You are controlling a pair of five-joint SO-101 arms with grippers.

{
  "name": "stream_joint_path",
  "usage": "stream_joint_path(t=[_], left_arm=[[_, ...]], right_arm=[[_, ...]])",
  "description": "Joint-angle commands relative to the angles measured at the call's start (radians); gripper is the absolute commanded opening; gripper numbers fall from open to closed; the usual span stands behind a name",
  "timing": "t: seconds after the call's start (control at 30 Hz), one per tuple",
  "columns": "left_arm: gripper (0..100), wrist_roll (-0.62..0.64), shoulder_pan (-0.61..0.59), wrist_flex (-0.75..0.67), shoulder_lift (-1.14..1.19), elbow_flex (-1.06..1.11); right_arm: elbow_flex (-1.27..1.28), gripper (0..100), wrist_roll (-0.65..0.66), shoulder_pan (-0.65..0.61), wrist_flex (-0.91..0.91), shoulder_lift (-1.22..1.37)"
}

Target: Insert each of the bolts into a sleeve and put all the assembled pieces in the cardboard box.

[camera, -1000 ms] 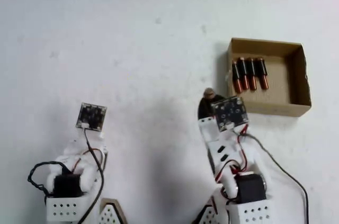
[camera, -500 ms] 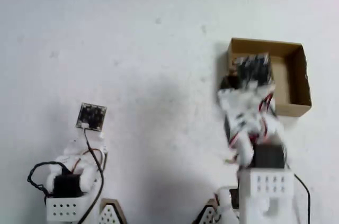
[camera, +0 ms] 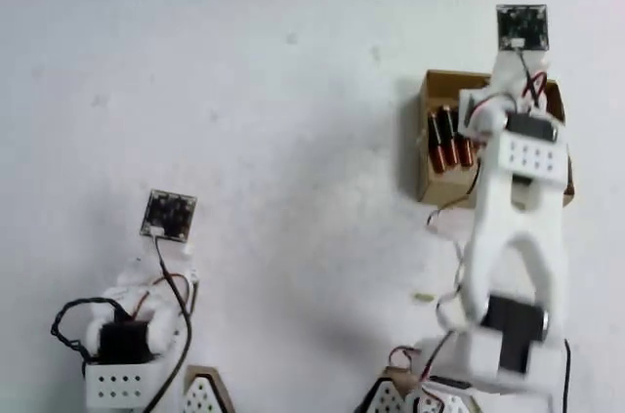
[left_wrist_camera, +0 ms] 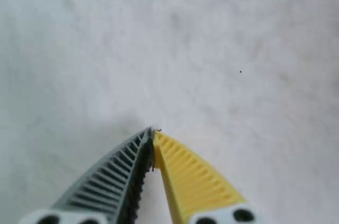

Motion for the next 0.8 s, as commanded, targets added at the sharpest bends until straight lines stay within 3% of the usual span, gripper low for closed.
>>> stream_joint_path(t=[0.0, 0.2, 0.43, 0.63, 0.77], left_arm=[[2, -0.005, -0.001, -0.003, -0.016, -0.003], [2, -0.005, -0.001, -0.003, -0.016, -0.003], [2, -0.005, -0.001, -0.003, -0.016, -0.003], [2, -0.005, -0.001, -0.003, -0.016, -0.003], [2, -0.005, -0.001, -0.003, -0.016, -0.003]], right_arm=[[-0.241, 1.7, 0.011, 0.054, -0.024, 0.177], [-0.528, 1.7, 0.021, 0.111, -0.021, 0.483], [-0.743, 1.8, 0.138, 0.122, -0.013, 0.733], [-0.902, 2.7, 0.14, 0.09, 0.137, 0.852], [-1.008, 12.0, 0.14, 0.071, 0.251, 0.912]])
